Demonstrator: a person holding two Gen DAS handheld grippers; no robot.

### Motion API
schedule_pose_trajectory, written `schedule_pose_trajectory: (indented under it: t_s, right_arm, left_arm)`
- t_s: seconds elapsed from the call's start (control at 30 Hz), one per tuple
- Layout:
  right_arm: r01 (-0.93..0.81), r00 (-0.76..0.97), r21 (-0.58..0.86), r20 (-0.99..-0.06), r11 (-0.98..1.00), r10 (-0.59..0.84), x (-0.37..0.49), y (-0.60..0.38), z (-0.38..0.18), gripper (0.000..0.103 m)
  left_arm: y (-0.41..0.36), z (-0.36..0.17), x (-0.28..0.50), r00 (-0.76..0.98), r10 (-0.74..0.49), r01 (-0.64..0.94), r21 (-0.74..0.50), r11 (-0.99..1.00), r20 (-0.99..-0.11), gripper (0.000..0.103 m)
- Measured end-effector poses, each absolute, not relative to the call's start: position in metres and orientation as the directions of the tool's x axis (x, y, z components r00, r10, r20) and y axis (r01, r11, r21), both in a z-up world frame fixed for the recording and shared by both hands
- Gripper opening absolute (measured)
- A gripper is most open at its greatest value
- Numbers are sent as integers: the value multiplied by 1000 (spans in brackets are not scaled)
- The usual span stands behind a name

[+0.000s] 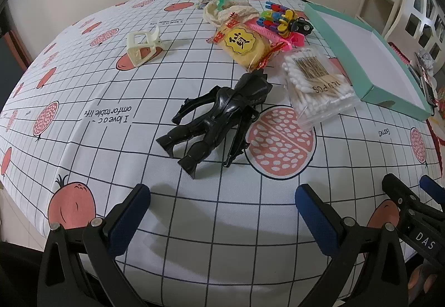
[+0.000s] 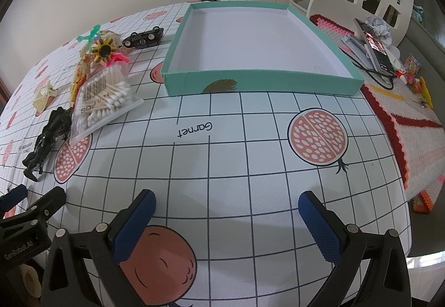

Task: Organize objects
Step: 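Move both grippers toward the black action figure and cotton swab bag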

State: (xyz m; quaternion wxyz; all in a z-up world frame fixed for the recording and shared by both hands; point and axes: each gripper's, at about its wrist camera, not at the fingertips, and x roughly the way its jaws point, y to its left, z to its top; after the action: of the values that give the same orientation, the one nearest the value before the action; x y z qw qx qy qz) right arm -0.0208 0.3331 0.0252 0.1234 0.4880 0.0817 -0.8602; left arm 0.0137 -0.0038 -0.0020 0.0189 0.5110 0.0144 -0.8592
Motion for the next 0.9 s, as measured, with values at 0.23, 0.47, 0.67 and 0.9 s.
schedule_pose_trajectory:
  t_s: [0.23, 0.47, 0.67, 0.9]
  right_arm:
    - [301, -491, -21, -860, -953, -137, -21, 334, 26, 103]
    - [303, -499, -19, -855, -953, -141, -21, 334, 26, 103]
    - [316, -489, -5, -858, -949, -158, -24, 329, 32, 103]
    - [374, -563, 46, -782, -926, -266, -35, 306, 78, 103]
  left_arm:
    - [-4, -3, 13, -468, -17, 47, -5, -999, -884, 103]
    - [-2, -2, 13, -454, -4, 22, -7, -1000, -891, 103]
    - [-4, 17, 18, -482, 23, 20, -38, -999, -876, 103]
    - [-14, 40, 5, -532, 16, 38, -43, -998, -847, 103]
